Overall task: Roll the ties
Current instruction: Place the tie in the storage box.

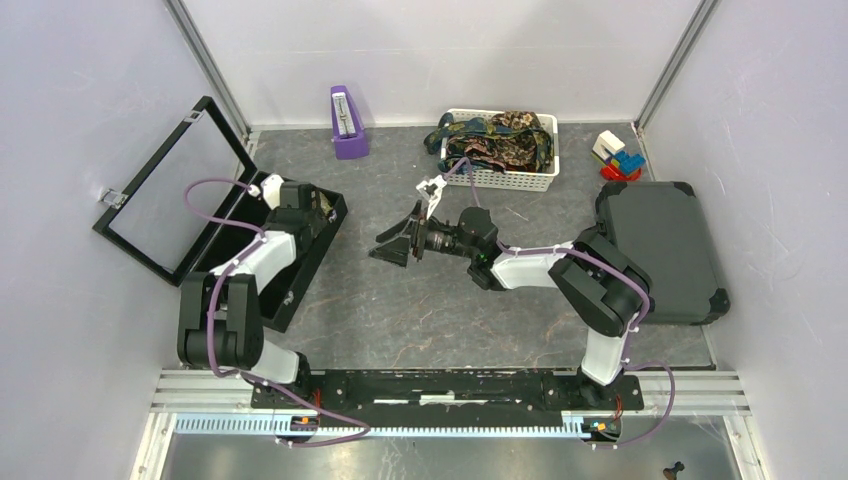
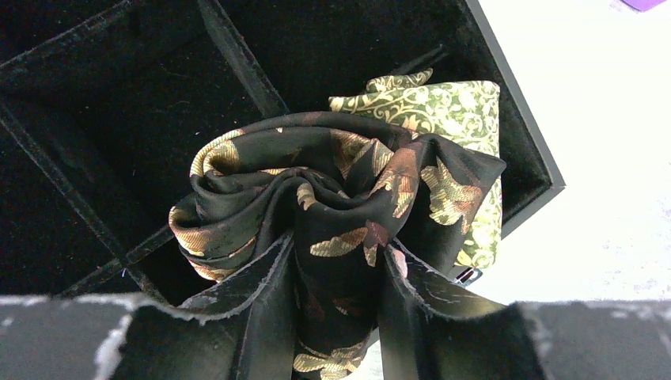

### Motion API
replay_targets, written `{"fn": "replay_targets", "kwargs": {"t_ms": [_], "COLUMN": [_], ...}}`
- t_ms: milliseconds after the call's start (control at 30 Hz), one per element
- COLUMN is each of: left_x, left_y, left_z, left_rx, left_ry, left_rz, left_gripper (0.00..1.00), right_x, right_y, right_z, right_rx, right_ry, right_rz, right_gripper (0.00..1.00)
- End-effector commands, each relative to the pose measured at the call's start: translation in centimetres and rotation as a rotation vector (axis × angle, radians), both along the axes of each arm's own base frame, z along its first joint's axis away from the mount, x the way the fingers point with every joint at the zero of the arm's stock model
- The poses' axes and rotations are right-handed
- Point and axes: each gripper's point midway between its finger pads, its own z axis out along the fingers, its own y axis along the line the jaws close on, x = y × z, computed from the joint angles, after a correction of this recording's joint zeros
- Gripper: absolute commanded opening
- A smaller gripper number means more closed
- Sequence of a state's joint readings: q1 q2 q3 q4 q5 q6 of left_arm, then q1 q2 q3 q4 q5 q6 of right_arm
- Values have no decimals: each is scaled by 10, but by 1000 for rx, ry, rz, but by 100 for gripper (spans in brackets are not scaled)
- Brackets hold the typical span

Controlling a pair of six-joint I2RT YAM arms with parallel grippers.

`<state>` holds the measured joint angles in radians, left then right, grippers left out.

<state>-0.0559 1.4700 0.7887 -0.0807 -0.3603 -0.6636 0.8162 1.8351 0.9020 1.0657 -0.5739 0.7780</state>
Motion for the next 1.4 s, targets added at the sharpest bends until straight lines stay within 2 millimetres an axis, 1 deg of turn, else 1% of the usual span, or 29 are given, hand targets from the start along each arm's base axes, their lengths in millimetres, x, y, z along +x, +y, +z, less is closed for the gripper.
{"fn": "replay_targets", "kwargs": {"t_ms": [0, 133, 167, 267, 367, 400, 500, 533, 633, 667, 800, 867, 967, 1067, 1233, 1367], "left_x": [-45, -54, -55, -58, -56, -55, -52, -52, -50, -50, -51, -53, -56, -57, -59, -59], "left_y": [21, 24, 24, 24, 23, 22, 21, 20, 18, 18, 18, 19, 22, 26, 26, 25], "left_z": [-46, -47, -47, -49, -49, -48, -45, -46, -46, -46, -47, -45, -36, -27, -24, -25], "left_rx": [9, 19, 19, 16, 8, 6, 0, -2, -9, -11, -13, -9, 6, 23, 26, 23], "left_ry": [248, 278, 280, 286, 271, 259, 231, 228, 218, 214, 212, 206, 177, 156, 152, 150], "left_rz": [116, 133, 136, 139, 134, 128, 114, 112, 101, 100, 100, 105, 117, 123, 120, 115], "left_gripper": [44, 44, 46, 55, 59, 62, 76, 79, 82, 82, 83, 84, 84, 83, 83, 83], "right_x": [-6, -7, -8, -8, -6, -5, 2, 4, 12, 15, 35, 39, 40, 37, 33, 30], "right_y": [-7, -8, -9, -10, -11, -12, -14, -13, -20, -24, -44, -53, -61, -64, -62, -67], "right_z": [30, 29, 29, 31, 29, 29, 21, 16, 5, 4, -12, -13, -11, -11, -12, -13], "right_rx": [87, 93, 94, 92, 75, 66, 6, -26, -104, -122, -281, -323, -346, -347, -344, -330], "right_ry": [-52, -41, -41, -45, -49, -52, -64, -65, -98, -111, -154, -182, -209, -213, -214, -234], "right_rz": [24, 29, 32, 31, 24, 15, -18, -27, -83, -114, -258, -297, -320, -319, -295, -301], "right_gripper": [80, 80, 80, 80, 80, 81, 86, 88, 98, 98, 98, 98, 98, 98, 98, 98]}}
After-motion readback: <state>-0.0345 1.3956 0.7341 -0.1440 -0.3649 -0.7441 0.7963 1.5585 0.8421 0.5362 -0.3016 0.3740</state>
